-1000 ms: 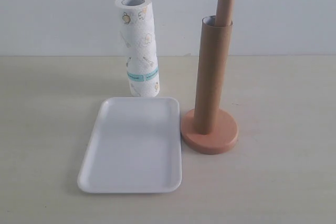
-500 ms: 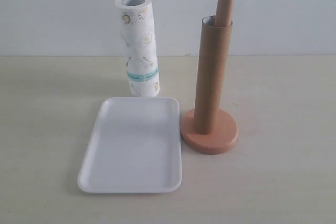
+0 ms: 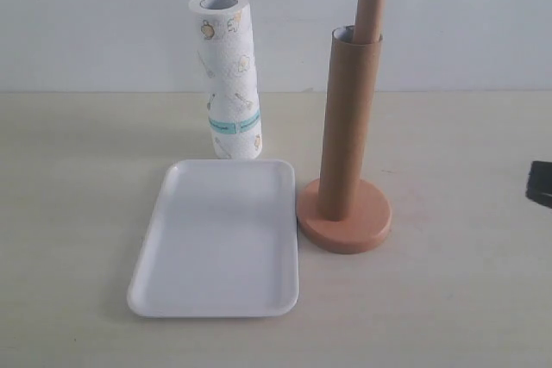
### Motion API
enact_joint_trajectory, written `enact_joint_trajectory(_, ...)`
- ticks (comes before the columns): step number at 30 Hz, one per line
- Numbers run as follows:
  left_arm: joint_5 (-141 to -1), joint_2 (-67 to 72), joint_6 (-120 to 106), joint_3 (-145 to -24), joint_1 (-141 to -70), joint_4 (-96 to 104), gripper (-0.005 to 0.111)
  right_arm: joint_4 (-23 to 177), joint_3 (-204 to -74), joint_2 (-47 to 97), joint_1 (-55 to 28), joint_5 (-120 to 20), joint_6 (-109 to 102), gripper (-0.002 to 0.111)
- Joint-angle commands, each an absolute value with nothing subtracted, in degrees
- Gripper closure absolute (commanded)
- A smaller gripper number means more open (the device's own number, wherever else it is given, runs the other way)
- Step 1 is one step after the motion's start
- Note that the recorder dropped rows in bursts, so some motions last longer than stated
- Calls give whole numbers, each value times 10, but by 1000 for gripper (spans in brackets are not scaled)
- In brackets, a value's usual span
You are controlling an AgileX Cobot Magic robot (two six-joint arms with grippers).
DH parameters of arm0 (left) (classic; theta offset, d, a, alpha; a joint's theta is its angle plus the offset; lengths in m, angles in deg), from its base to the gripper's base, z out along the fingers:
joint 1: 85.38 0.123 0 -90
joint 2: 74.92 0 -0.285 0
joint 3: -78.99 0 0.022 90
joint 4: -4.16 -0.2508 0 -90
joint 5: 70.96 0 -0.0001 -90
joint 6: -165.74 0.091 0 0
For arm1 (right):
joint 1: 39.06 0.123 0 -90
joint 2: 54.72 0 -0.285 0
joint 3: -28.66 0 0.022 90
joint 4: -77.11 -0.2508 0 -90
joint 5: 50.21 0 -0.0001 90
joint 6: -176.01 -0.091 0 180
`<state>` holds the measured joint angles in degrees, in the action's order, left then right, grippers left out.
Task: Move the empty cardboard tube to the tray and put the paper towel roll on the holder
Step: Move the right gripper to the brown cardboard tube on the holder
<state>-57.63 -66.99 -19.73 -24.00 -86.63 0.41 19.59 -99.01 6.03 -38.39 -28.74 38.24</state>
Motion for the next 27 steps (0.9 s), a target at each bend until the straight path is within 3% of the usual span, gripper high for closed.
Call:
enact_joint_trajectory(1,-577,-671,-197,-238,-865,7,103,-24,-989,136,-384,-235,648,108)
enact_joint_trajectory(7,-577,-671,-197,-238,-865,7,103,-228,-988,230,-384,-115,902,108)
enact_joint_trajectory(13,-577,-671,-197,-238,-865,7,103,-228,-994,250,-384,-69,1009,108)
enact_joint_trajectory(27,-577,-671,-197,-238,-865,7,103,-228,-1021,251,-385,-162,860,108)
